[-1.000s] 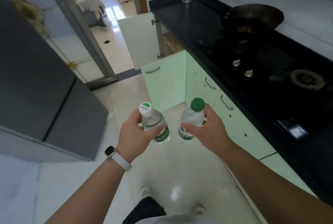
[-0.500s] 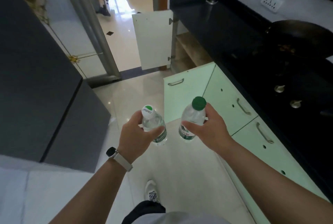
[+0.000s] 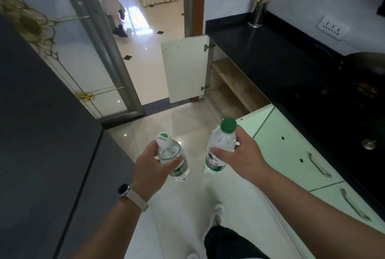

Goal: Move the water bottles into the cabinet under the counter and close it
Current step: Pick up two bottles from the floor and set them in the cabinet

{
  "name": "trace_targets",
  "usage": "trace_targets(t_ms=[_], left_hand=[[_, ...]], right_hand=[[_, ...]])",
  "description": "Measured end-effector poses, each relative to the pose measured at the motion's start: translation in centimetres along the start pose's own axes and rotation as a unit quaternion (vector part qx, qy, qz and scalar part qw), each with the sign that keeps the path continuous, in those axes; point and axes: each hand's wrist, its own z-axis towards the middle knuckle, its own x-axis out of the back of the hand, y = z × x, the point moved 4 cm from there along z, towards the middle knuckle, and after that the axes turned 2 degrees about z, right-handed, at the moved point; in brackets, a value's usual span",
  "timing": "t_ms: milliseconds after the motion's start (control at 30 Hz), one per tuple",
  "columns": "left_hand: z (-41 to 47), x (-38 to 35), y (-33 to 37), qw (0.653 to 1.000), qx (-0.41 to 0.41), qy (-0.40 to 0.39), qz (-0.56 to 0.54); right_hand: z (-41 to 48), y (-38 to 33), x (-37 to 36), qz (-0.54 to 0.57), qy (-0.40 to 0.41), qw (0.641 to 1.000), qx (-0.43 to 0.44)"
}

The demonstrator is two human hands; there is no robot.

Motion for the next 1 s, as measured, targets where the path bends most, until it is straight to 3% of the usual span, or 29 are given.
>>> trace_targets(t_ms=[400,700,1000], left_hand=[[17.5,0.5,1.9,0.999,0.029,0.009,0.044],[29.0,0.1,3.5,0.997,0.01,0.002,0.078],[42.5,-1.0,0.9,0.989,-0.026,-0.11,0.093]], right_hand=[[20.3,-1.1,-2.4,0.007,-0.017,0.999,0.03],[29.7,-2.1,-2.4,0.018,-0.015,1.0,0.009],[37.7,-2.3,-5.3,0.003,0.069,0.997,-0.032]])
